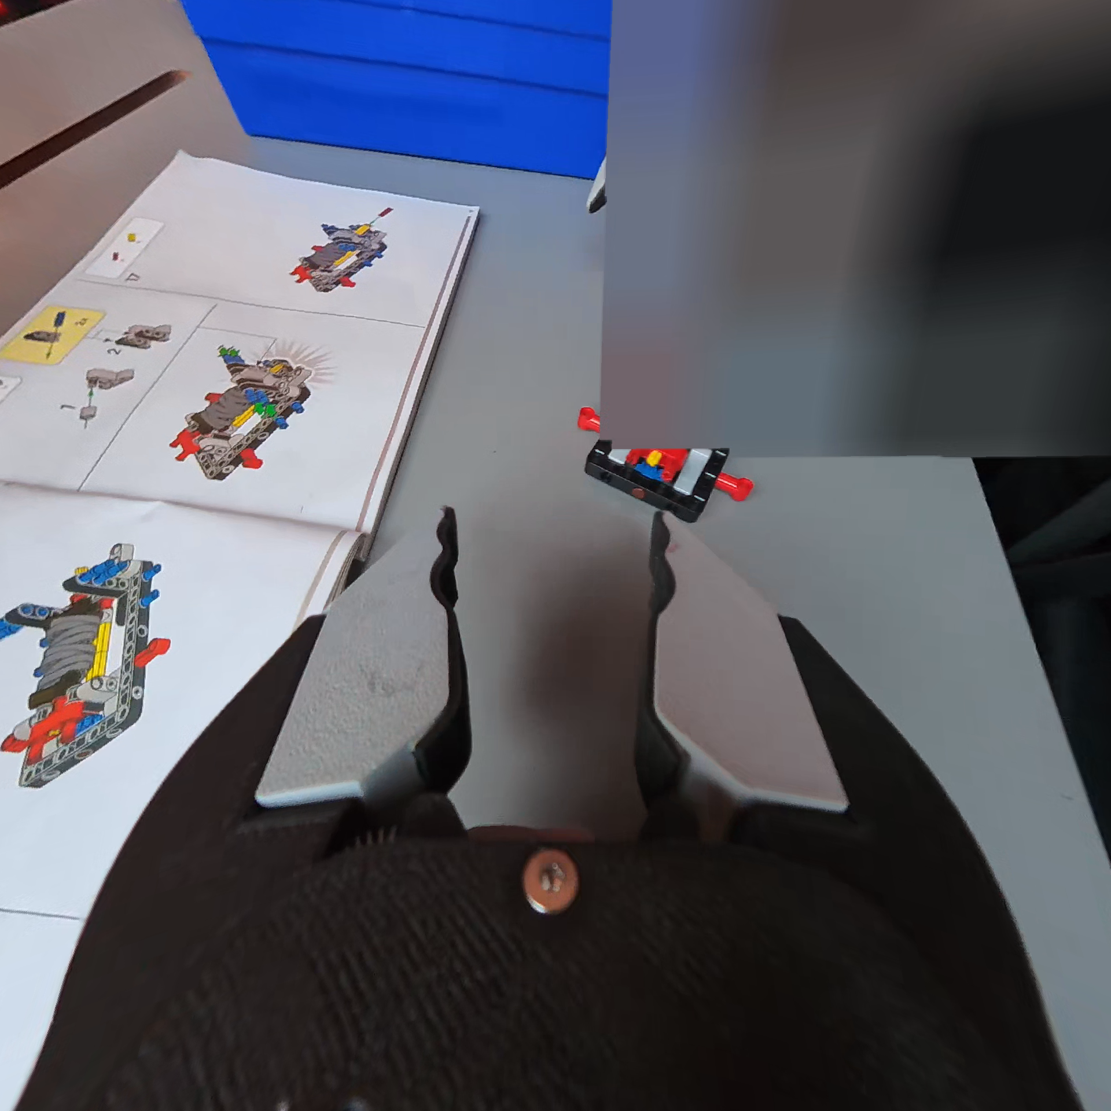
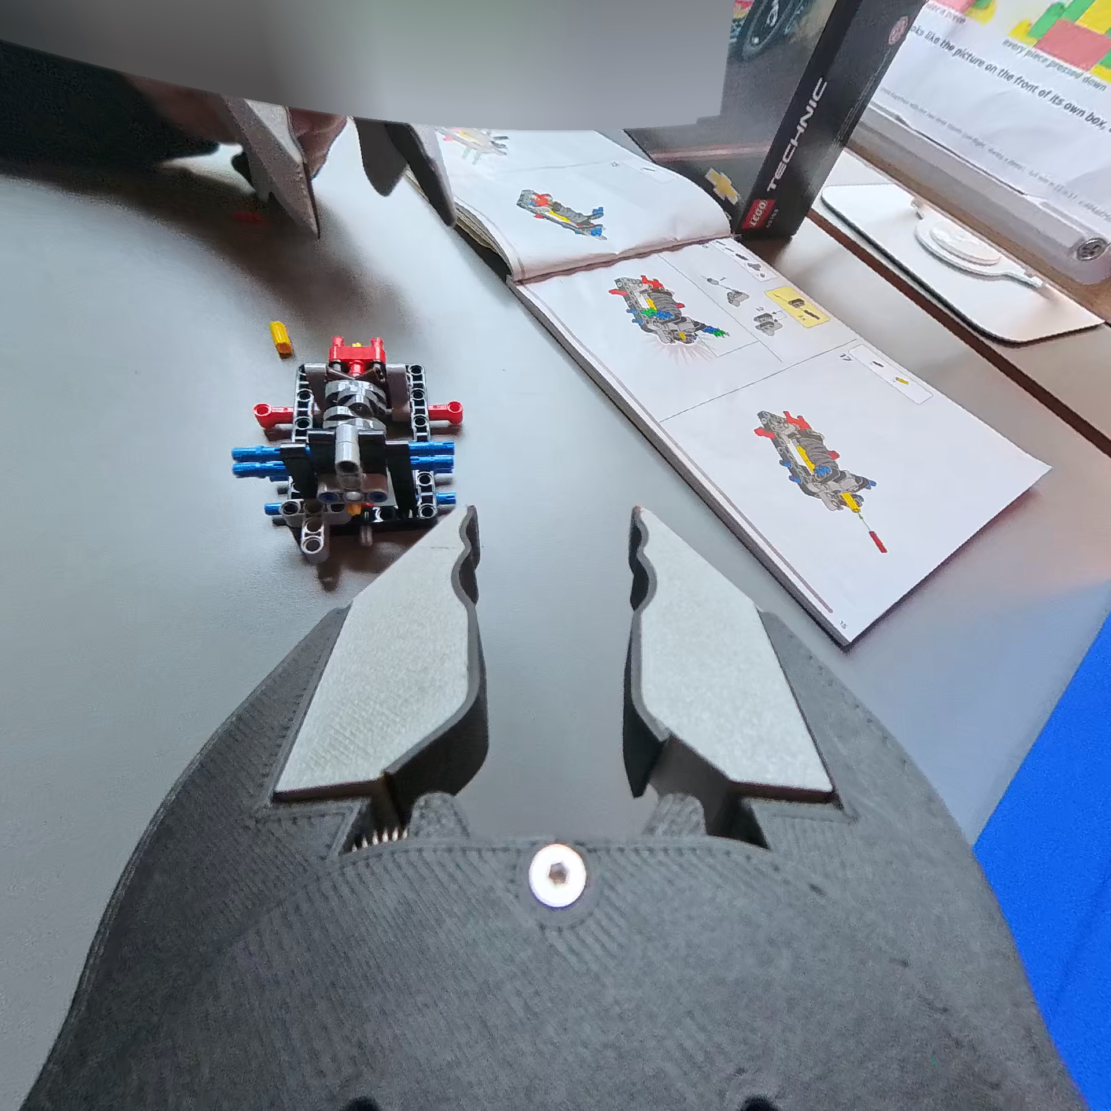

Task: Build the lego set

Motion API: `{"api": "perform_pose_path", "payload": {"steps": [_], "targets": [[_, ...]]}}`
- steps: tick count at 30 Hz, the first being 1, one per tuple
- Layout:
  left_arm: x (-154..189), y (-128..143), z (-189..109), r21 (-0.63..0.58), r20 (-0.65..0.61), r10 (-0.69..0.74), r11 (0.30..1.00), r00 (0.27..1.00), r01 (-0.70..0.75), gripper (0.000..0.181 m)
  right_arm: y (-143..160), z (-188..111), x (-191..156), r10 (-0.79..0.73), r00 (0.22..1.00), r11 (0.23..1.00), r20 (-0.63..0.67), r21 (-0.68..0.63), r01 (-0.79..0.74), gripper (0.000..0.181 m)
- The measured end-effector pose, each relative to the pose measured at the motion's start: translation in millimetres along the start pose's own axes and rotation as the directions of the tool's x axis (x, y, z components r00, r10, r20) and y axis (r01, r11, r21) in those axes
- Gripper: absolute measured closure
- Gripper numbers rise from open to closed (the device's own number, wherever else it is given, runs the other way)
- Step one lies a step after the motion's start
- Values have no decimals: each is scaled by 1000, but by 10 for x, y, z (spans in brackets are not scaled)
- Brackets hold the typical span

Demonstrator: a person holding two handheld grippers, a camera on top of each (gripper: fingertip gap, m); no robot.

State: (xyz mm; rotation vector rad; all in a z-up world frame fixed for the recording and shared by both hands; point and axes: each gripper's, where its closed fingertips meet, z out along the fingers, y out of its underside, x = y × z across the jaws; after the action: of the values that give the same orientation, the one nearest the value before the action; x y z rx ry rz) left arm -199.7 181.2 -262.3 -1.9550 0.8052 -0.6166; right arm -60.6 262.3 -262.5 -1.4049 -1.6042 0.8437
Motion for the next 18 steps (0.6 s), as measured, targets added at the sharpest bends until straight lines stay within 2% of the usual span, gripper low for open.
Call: {"api": "perform_pose_path", "payload": {"steps": [5, 18], "targets": [[-69, -81, -56, 62, 15, -18, 998, 1000, 17, 120, 18, 12, 50, -13, 1000, 1000, -16, -9, 13, 131], [-67, -82, -36, 61, -14, -23, 998, 1000, 24, 122, 13, -10, 79, 6, 1000, 1000, -9, 4, -6, 129]]}}
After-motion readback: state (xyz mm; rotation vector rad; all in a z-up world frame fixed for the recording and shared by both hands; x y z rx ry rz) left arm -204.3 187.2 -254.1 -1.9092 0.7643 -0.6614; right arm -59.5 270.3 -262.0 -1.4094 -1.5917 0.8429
